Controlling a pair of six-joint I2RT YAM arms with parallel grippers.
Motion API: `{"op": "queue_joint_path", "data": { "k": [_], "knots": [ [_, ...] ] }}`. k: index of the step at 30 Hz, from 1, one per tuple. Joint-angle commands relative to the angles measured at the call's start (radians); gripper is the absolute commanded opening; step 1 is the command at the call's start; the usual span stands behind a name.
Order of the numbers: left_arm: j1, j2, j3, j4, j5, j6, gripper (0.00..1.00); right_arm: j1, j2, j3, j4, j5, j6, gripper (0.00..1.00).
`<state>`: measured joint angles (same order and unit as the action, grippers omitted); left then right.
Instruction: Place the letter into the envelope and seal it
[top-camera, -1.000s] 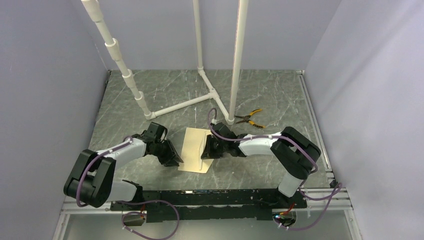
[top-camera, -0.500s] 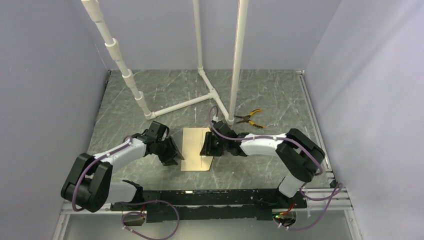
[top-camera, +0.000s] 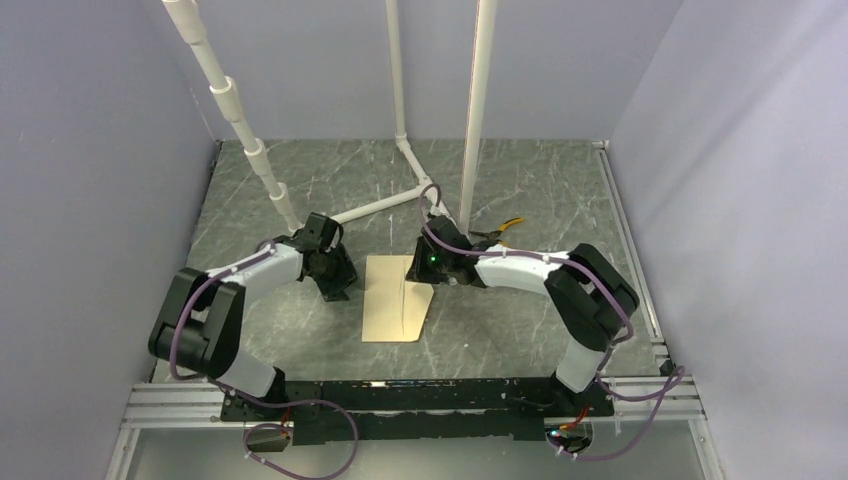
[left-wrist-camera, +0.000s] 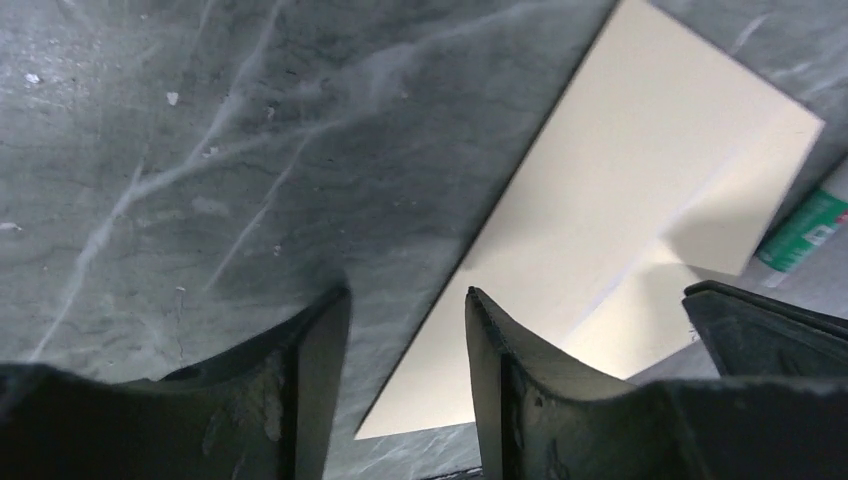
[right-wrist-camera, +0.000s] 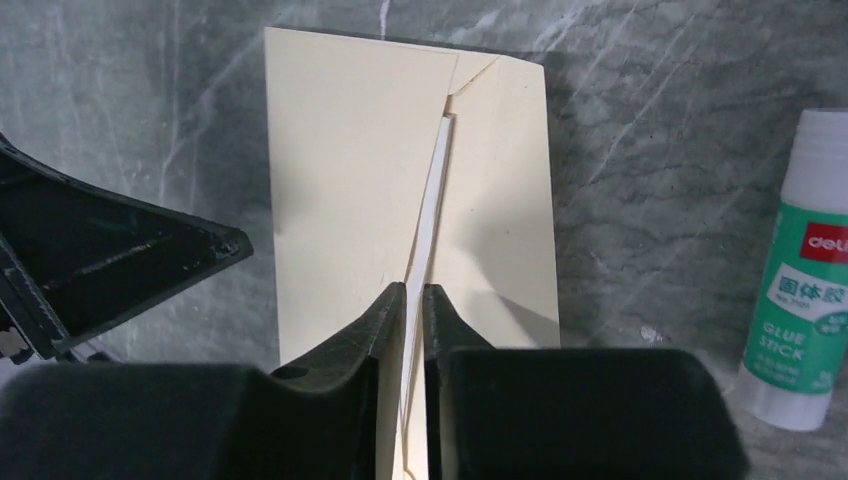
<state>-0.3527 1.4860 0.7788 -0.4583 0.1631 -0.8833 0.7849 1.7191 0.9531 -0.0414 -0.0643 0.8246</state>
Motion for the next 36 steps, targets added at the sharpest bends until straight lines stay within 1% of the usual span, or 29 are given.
{"op": "queue_joint_path", "data": {
  "k": [1,4,11,14,18,26,33,36],
  "knots": [
    [0.003,0.047,0.023,-0.006,0.018,0.035,0.51,-0.001,0.053,0.064,-0.043,-0.001,-0.007,0.14],
    [0.003,0.055,0.005,0.029,0.070,0.030,0.49,-0.001,0.075,0.077,-0.055,-0.008,-0.005,0.11],
    [0.003,0.079,-0.010,0.076,0.135,0.026,0.39,0.002,0.131,0.080,-0.027,-0.052,0.011,0.10],
    [0.003,0.082,-0.017,0.096,0.155,0.030,0.37,0.005,0.150,0.084,-0.007,-0.069,0.018,0.09],
    [0.004,0.088,-0.021,0.123,0.185,0.035,0.36,0.011,0.167,0.092,0.013,-0.090,0.024,0.08],
    [0.008,0.098,-0.014,0.138,0.179,0.047,0.35,0.016,0.177,0.087,0.037,-0.127,0.026,0.08],
    [0.011,0.098,-0.025,0.208,0.230,0.049,0.35,0.016,0.179,0.063,0.117,-0.170,0.044,0.08],
    [0.013,0.100,-0.023,0.198,0.225,0.042,0.35,0.016,0.173,0.054,0.117,-0.159,0.058,0.08]
  ]
}}
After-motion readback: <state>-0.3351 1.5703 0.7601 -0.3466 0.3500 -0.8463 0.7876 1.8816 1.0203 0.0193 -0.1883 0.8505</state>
